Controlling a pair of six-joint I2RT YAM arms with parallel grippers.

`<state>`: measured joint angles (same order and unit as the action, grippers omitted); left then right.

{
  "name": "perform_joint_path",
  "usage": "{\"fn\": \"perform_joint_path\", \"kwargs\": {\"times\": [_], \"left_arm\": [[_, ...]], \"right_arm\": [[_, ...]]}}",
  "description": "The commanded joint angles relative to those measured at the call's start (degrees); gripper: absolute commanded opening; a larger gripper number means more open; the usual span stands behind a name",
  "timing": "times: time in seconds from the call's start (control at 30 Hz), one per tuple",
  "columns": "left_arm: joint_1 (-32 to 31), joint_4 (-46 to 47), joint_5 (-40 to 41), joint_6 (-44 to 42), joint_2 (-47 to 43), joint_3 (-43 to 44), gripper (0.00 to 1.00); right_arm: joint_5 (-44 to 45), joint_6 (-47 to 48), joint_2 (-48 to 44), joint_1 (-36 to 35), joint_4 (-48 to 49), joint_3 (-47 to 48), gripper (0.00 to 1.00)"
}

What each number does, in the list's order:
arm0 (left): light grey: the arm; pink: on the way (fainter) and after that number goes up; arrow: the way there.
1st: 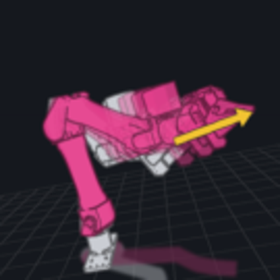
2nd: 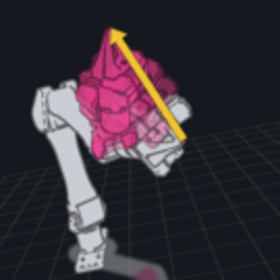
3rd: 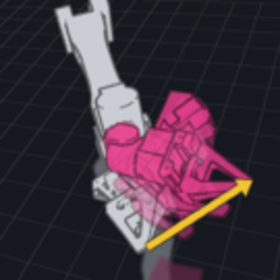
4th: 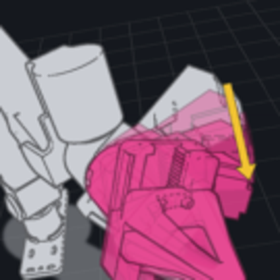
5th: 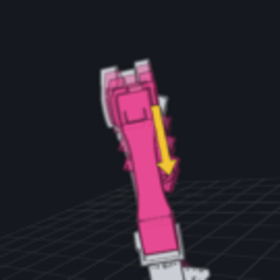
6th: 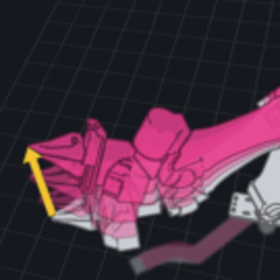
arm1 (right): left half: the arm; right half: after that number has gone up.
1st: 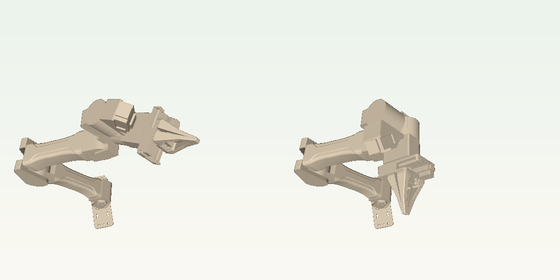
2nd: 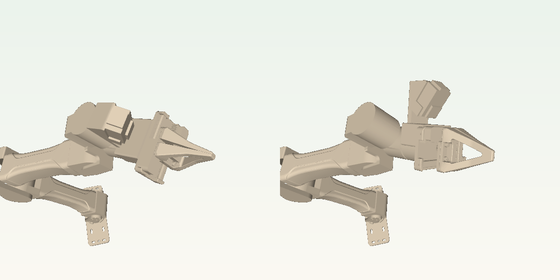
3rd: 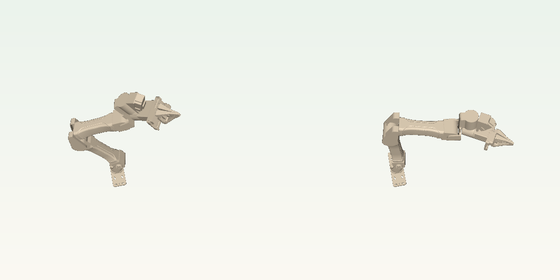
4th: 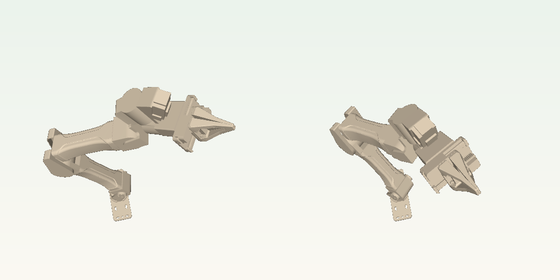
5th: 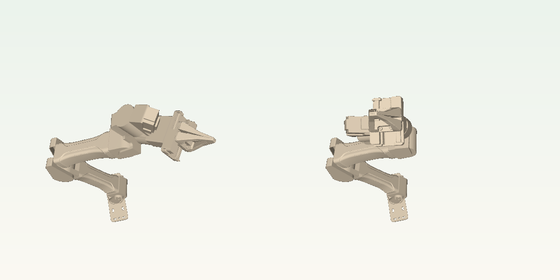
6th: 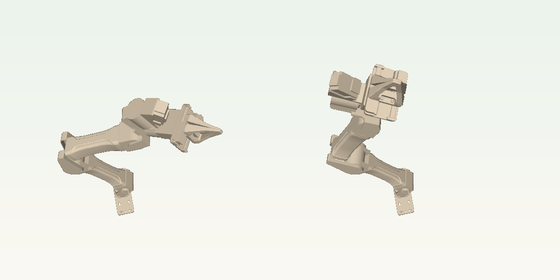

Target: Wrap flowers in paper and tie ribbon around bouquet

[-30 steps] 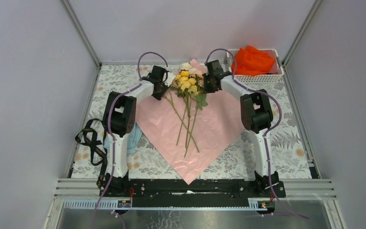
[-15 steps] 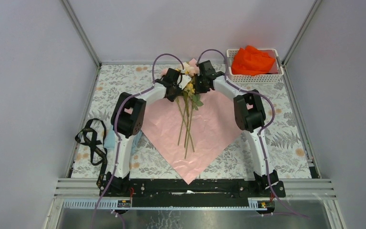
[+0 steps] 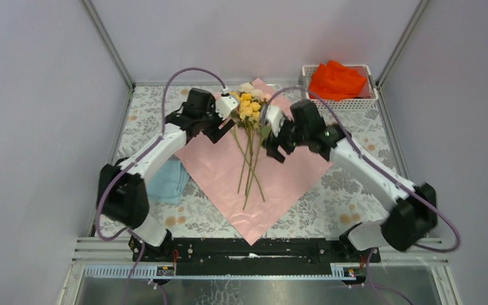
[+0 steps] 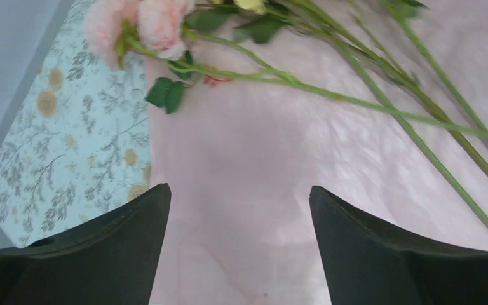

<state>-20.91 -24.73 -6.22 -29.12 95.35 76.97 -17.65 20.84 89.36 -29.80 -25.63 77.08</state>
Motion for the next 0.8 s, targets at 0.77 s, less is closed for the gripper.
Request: {"fn": "perform_joint_path", "kwargs": {"times": [0.77], "left_arm": [[-1.3, -13.7, -20.4, -5.6, -31.1, -31.8, 0.99]], "right_arm": [[1.1, 29.1, -3.5, -39.4, 21.1, -37.9, 0.77]]}}
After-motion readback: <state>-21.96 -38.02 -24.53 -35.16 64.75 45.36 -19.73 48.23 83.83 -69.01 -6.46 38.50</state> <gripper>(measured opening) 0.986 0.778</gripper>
